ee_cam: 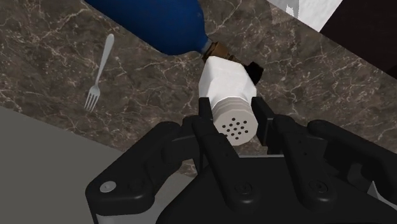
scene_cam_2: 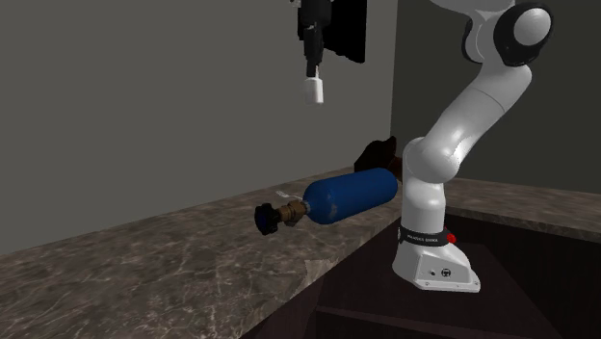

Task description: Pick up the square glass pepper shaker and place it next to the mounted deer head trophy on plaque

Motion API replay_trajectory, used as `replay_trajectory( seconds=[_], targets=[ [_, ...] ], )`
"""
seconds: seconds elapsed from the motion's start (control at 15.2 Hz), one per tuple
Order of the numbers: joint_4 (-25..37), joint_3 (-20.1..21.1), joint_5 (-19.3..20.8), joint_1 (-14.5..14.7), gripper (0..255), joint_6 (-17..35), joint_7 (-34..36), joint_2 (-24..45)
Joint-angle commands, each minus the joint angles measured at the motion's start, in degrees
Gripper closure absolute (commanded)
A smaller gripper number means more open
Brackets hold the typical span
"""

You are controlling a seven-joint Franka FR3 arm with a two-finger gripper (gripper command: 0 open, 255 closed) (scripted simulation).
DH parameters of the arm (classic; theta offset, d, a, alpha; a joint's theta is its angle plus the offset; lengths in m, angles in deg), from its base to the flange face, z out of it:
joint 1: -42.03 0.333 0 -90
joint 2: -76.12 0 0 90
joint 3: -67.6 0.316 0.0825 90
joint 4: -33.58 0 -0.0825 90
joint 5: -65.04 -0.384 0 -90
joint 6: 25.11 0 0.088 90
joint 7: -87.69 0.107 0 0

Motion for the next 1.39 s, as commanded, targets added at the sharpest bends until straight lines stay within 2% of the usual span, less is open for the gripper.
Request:
replay_trajectory(
  seconds=[0.0, 0.66, 1.32],
  targets=[
    [-1.1, -2.5, 1.4, -0.4, 255, 0.2, -3.0, -0.8],
    [-0.6, -15.0, 8.8, -2.7, 255, 1.6, -17.0, 0.5],
    [6.0, -27.7, 13.8, -4.5, 255, 4.1, -31.2, 7.8]
  ],
)
